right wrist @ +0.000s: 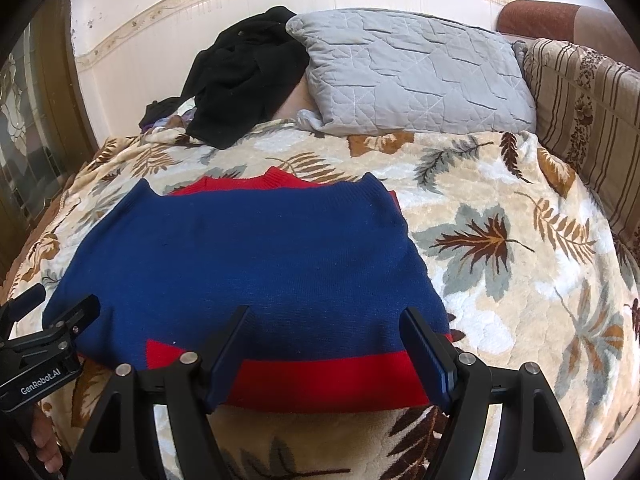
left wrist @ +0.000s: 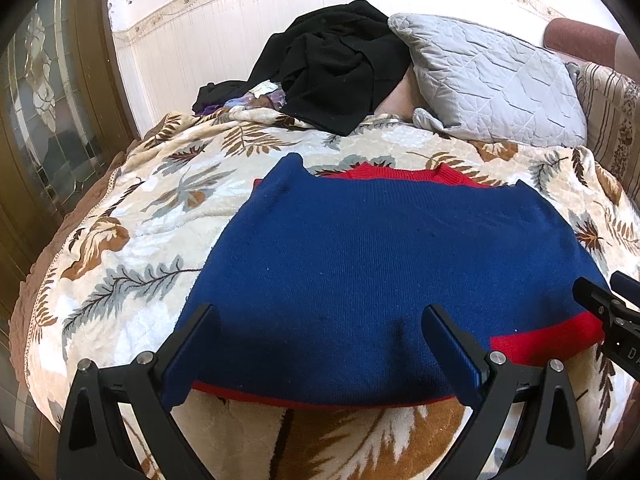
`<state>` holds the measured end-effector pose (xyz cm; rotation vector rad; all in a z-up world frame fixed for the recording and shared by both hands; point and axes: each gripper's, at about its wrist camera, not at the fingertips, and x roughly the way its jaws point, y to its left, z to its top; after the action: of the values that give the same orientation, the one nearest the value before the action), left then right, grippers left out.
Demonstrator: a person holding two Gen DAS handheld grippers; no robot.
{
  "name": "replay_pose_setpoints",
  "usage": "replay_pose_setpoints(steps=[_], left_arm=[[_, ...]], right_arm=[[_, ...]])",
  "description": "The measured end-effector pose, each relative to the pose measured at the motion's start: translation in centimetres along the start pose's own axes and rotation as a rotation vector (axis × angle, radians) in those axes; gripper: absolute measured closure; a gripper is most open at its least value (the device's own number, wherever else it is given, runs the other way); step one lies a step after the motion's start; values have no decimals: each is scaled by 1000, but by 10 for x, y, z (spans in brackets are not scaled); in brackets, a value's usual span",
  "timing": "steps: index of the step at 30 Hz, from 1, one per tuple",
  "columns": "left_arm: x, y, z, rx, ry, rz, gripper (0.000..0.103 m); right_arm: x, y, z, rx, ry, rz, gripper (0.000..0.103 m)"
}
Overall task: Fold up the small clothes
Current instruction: 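Grasp the folded navy edge with both grippers and lift it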
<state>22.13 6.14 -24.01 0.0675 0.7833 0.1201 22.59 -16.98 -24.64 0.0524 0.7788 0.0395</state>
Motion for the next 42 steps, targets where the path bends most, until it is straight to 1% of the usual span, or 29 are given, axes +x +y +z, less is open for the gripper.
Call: replay_pose_setpoints(steps=[3, 6, 8, 12, 14, 16, 18, 19, 21, 23, 24, 25, 26, 28, 31, 33, 36, 38, 40, 42], left_arm=[[-4, 4, -1, -10, 4, -17, 3], [-5, 18, -4, -56, 35, -65, 3], [-6, 27, -7, -86, 49, -80, 3], [-4, 50, -15, -180, 102, -139, 3], [-4, 55, -20, -211, 124, -143, 3], [-3, 58, -24, -236, 139, -136, 3], [-2, 59, -27, -261, 164, -160, 3], [0, 59, -29, -278, 181, -189, 3], [3, 57, -31, -317, 209, -249, 8], [8, 59, -33, -354, 237, -298, 25], [11, 60, -35, -378, 247, -325, 30], [13, 60, -35, -398, 254, -344, 38], [17, 61, -35, -415, 261, -354, 43], [21, 61, -34, -438, 260, -358, 46], [27, 62, -28, -488, 245, -379, 47], [33, 64, -26, -529, 241, -395, 45], [40, 70, -24, -618, 222, -426, 44], [42, 72, -22, -650, 205, -447, 44], [42, 72, -20, -657, 181, -457, 45], [39, 68, -17, -627, 149, -450, 45]], right_arm=[[-3, -2, 0, 7, -5, 22, 24], [-9, -9, -2, 27, -12, 80, 24], [-14, -17, -4, 58, -13, 137, 24], [-21, -37, -11, 149, 9, 265, 24], [-22, -44, -16, 193, 26, 311, 24], [-22, -46, -21, 218, 51, 356, 24], [-20, -48, -27, 266, 90, 431, 24], [-18, -49, -30, 289, 107, 457, 24], [-11, -51, -36, 344, 145, 515, 24], [-3, -55, -41, 409, 179, 559, 24], [2, -59, -44, 453, 197, 582, 24], [6, -62, -46, 489, 211, 601, 24], [11, -66, -48, 528, 226, 621, 24], [23, -73, -51, 614, 248, 651, 24], [41, -84, -55, 742, 273, 663, 24], [52, -90, -57, 823, 270, 668, 24], [61, -94, -49, 884, 234, 672, 24], [65, -96, -44, 911, 214, 670, 24], [69, -96, -37, 921, 174, 678, 24], [72, -94, -30, 908, 142, 665, 26]])
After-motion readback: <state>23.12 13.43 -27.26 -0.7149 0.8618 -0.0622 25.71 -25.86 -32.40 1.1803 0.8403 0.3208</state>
